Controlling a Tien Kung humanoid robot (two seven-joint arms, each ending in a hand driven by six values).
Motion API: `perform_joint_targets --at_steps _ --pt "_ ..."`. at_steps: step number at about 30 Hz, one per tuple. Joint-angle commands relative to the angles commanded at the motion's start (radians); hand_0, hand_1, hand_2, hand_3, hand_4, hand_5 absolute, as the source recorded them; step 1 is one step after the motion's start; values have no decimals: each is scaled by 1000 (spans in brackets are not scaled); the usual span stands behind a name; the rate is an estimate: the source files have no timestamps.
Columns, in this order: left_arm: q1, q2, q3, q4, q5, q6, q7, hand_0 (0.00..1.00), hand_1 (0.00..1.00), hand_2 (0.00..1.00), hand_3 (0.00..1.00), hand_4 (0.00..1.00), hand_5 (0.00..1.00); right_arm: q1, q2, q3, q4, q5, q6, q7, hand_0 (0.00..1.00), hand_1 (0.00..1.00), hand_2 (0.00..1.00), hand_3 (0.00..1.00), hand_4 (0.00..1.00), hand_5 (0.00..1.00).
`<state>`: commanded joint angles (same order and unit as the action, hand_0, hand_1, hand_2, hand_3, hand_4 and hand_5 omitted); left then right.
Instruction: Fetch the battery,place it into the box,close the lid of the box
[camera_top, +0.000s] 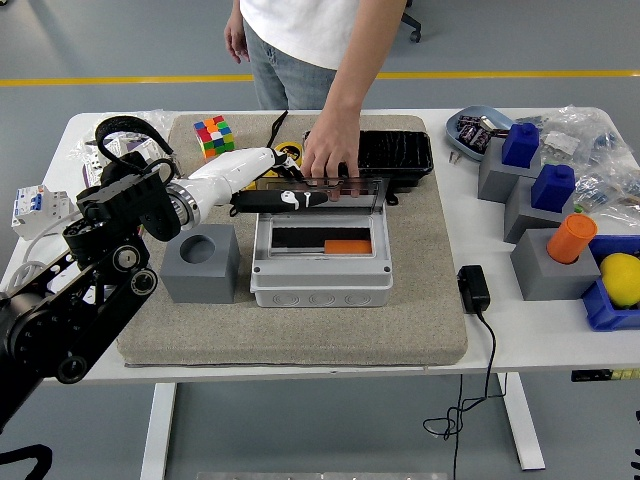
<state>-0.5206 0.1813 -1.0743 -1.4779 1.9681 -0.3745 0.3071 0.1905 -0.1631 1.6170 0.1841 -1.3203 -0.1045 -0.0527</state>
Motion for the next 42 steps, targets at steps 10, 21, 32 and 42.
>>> perform_joint_targets --at_steps 10,21,32,42 --pt "10 8 9 -38 -11 -24 64 978 822 751 711 998 998 -1 0 7 -1 -4 1 0 833 793 772 813 998 998" --pt "24 15 8 -146 63 -46 232 960 818 754 734 998 998 1 0 10 -1 -5 1 1 832 793 772 813 998 998" --pt "33 33 19 -170 7 -81 230 959 817 755 729 998 998 4 -4 9 0 -3 -1 1 832 793 772 813 998 998" --pt "55 63 0 -216 -198 -73 184 910 804 750 732 998 998 2 -7 15 -1 -9 -1 0 832 793 772 813 998 998"
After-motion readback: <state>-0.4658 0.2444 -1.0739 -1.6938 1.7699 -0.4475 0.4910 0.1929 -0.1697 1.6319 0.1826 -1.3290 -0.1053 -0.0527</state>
